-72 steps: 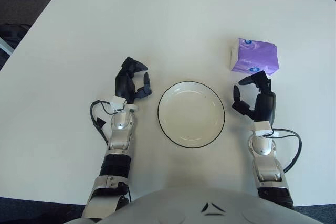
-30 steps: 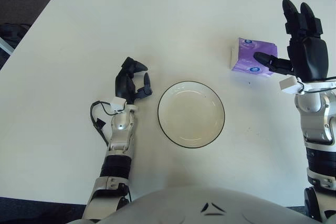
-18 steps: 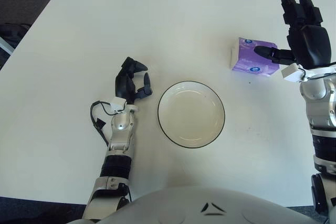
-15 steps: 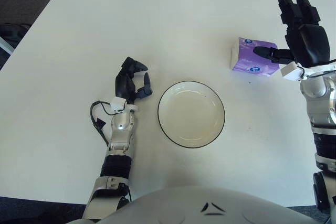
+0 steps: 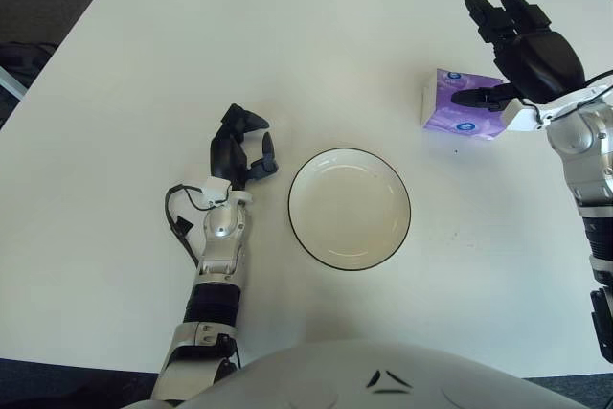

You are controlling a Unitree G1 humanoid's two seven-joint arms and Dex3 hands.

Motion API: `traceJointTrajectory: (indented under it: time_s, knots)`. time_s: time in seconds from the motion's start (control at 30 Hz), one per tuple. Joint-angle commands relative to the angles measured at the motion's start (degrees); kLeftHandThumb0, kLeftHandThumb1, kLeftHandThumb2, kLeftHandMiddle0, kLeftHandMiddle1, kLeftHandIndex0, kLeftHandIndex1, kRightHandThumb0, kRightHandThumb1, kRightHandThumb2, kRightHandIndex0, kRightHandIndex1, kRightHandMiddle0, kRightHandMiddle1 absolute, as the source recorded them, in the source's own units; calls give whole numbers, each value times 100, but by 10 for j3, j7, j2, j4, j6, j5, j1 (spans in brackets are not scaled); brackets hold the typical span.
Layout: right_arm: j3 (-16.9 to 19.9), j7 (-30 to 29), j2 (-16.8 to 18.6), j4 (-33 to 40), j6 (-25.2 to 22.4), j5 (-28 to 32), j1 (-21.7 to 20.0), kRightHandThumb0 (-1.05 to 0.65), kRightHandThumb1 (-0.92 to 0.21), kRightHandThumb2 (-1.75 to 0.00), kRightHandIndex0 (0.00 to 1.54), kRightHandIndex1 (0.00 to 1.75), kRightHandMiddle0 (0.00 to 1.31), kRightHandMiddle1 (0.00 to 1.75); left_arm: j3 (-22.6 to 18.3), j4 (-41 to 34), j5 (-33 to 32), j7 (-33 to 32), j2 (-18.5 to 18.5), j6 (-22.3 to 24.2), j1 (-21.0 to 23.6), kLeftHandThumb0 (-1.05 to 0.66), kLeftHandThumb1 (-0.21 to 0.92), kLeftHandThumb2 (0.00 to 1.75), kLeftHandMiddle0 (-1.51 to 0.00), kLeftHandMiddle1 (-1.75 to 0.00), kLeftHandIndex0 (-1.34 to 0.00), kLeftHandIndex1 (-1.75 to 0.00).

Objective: Put the tissue paper into the plate.

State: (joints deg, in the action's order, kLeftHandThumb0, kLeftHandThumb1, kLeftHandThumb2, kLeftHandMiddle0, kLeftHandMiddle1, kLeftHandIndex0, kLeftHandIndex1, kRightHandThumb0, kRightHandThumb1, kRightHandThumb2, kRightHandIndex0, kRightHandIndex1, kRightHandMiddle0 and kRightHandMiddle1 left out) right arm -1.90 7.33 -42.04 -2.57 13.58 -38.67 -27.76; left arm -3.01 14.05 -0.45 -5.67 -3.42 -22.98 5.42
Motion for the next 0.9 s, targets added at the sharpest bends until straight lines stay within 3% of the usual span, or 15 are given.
traceJointTrajectory:
  time_s: [0.0, 0.3, 0.87]
  knots:
    - [-28, -29, -6, -88, 38, -14, -24, -105, -69, -50, 0, 0, 0, 0, 7, 61, 10, -7, -12, 29, -59, -47, 36, 127, -95, -175, -57, -175]
    - [-53, -45, -4, -179, 102, 5, -58, -105, -66, -51, 0, 0, 0, 0, 4, 59, 7, -1, -8, 28, -59, -46, 37, 126, -91, -175, -57, -175]
    - [-86, -29, 31, -254, 87, 19, -68, -105, -57, -63, 0, 0, 0, 0, 2, 58, 5, 3, -3, 23, -59, -47, 36, 127, -94, -175, -58, -175]
